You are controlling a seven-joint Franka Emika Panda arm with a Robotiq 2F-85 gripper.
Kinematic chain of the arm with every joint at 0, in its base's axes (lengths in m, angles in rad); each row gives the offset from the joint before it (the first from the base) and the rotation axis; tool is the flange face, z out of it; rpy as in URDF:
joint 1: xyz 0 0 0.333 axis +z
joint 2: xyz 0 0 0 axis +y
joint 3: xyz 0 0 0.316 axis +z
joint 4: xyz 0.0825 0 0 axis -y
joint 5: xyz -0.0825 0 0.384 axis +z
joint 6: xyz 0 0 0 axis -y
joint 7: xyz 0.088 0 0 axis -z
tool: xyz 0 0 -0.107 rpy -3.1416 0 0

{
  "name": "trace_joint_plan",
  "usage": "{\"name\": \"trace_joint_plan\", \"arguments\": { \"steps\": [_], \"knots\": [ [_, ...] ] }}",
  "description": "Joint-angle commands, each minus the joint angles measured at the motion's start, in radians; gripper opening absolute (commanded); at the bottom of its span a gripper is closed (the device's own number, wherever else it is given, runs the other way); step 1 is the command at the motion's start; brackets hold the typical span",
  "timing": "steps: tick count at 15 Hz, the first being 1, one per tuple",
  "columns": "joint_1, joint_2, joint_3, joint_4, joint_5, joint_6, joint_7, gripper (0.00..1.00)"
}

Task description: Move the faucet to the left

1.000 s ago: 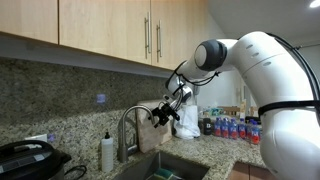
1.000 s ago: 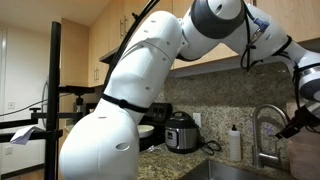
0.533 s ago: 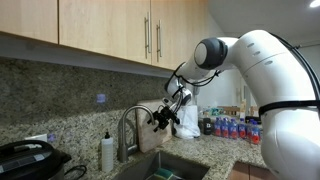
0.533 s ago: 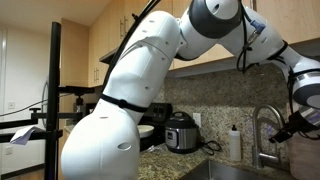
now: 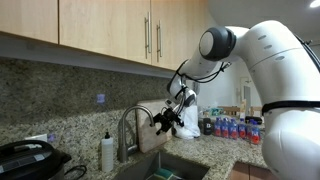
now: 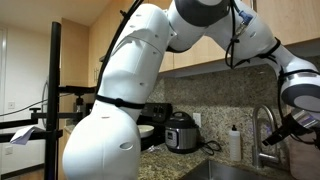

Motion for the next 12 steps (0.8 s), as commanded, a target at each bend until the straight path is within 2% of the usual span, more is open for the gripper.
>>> {"name": "trace_joint_plan", "arguments": {
  "steps": [1, 6, 12],
  "knots": [
    [0.038, -0.129, -0.013, -0.131, 0.038, 0.080, -0.034, 1.00],
    [0.085, -0.215, -0.013, -0.185, 0.028, 0.188, -0.009, 1.00],
    [0.120, -0.254, -0.008, -0.222, 0.032, 0.229, 0.000, 1.00]
  ]
}}
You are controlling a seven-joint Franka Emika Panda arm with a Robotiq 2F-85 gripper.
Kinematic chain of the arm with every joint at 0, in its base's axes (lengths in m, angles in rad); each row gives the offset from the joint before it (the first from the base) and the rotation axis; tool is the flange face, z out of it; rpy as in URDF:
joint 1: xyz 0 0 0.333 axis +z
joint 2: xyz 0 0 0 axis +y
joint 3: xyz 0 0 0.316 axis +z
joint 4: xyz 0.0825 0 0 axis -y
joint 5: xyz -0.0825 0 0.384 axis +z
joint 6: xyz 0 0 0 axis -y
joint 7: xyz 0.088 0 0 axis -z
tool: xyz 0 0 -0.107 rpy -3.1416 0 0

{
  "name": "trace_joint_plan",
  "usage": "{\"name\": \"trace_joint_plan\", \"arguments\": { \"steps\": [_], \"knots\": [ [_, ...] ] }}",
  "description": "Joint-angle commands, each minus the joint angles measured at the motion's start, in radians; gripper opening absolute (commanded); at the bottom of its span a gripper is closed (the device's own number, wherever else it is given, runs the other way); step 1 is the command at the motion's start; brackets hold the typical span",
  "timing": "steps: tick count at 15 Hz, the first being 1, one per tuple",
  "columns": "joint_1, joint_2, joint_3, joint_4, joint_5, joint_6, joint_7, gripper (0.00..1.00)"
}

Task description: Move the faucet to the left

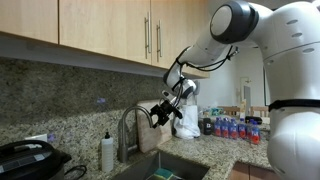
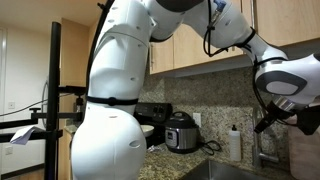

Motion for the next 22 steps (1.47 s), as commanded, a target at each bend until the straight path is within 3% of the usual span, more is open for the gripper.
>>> {"name": "trace_joint_plan", "arguments": {
  "steps": [1, 10, 22],
  "knots": [
    [0.028, -0.073, 0.000, -0.088, 0.022, 0.056, 0.005, 1.00],
    [0.108, -0.169, 0.033, -0.209, 0.035, 0.208, 0.092, 1.00],
    [0.168, -0.199, 0.074, -0.258, 0.063, 0.331, 0.243, 1.00]
  ]
}}
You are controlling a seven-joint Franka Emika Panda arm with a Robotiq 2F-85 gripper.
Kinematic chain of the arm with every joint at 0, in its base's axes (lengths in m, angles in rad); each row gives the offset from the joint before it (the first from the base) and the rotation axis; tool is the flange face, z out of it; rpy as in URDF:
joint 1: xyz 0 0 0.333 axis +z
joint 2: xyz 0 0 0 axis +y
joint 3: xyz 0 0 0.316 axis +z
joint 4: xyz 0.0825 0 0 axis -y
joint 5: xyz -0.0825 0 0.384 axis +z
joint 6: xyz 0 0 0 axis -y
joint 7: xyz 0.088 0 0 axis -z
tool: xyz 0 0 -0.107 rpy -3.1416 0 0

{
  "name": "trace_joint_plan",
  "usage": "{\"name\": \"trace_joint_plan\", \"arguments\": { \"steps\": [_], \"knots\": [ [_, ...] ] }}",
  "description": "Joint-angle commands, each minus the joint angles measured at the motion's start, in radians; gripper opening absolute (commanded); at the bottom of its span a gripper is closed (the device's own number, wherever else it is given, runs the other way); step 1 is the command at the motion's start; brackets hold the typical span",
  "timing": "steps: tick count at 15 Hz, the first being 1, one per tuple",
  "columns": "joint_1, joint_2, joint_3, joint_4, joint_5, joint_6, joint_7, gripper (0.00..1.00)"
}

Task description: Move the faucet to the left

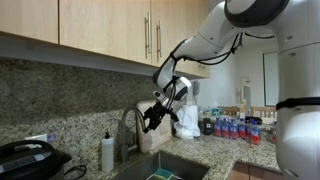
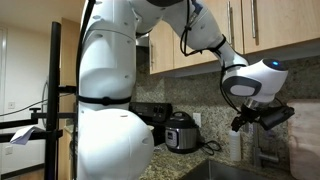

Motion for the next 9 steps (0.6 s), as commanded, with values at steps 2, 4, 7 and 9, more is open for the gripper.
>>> {"name": "trace_joint_plan", "arguments": {
  "steps": [2, 4, 7, 9],
  "knots": [
    [0.036, -0.053, 0.032, -0.064, 0.049, 0.091, 0.060, 1.00],
    [0.047, -0.056, 0.041, -0.072, 0.056, 0.116, 0.085, 1.00],
    [0.054, -0.060, 0.046, -0.076, 0.043, 0.140, 0.126, 1.00],
    [0.060, -0.062, 0.050, -0.072, 0.020, 0.154, 0.157, 1.00]
  ]
}}
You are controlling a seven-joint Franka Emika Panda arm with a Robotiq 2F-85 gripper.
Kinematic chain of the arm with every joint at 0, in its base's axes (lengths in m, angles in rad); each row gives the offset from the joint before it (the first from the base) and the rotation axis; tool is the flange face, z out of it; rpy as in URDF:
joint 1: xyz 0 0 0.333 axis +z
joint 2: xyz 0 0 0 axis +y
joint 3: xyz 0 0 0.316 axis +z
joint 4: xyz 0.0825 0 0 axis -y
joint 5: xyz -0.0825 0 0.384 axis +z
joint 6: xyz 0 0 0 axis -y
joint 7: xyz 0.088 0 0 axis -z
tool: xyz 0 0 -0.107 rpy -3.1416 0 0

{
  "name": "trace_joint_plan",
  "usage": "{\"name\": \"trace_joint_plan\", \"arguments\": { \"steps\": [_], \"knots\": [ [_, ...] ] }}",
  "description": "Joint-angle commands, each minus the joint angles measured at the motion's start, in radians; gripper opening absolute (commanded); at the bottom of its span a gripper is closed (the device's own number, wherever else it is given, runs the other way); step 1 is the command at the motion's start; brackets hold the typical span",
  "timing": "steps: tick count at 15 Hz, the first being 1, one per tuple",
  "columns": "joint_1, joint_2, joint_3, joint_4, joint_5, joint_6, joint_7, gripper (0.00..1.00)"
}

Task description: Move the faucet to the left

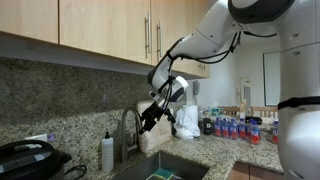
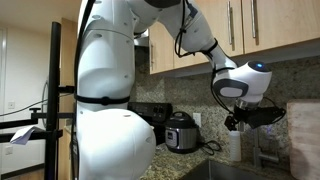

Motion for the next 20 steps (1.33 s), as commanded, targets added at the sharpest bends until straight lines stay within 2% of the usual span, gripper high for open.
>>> {"name": "trace_joint_plan", "arguments": {
  "steps": [1, 8, 9, 13, 16, 20],
  "knots": [
    [0.014, -0.042, 0.016, -0.033, -0.022, 0.045, 0.057, 1.00],
    [0.015, -0.049, 0.018, -0.034, -0.089, 0.029, 0.081, 1.00],
    [0.075, 0.002, 0.082, -0.016, -0.035, 0.126, 0.115, 1.00],
    [0.142, 0.064, 0.155, 0.027, 0.043, 0.201, 0.096, 1.00],
    [0.169, 0.116, 0.178, 0.075, 0.071, 0.279, 0.091, 1.00],
    [0.172, 0.137, 0.191, 0.101, 0.123, 0.304, 0.061, 1.00]
  ]
}}
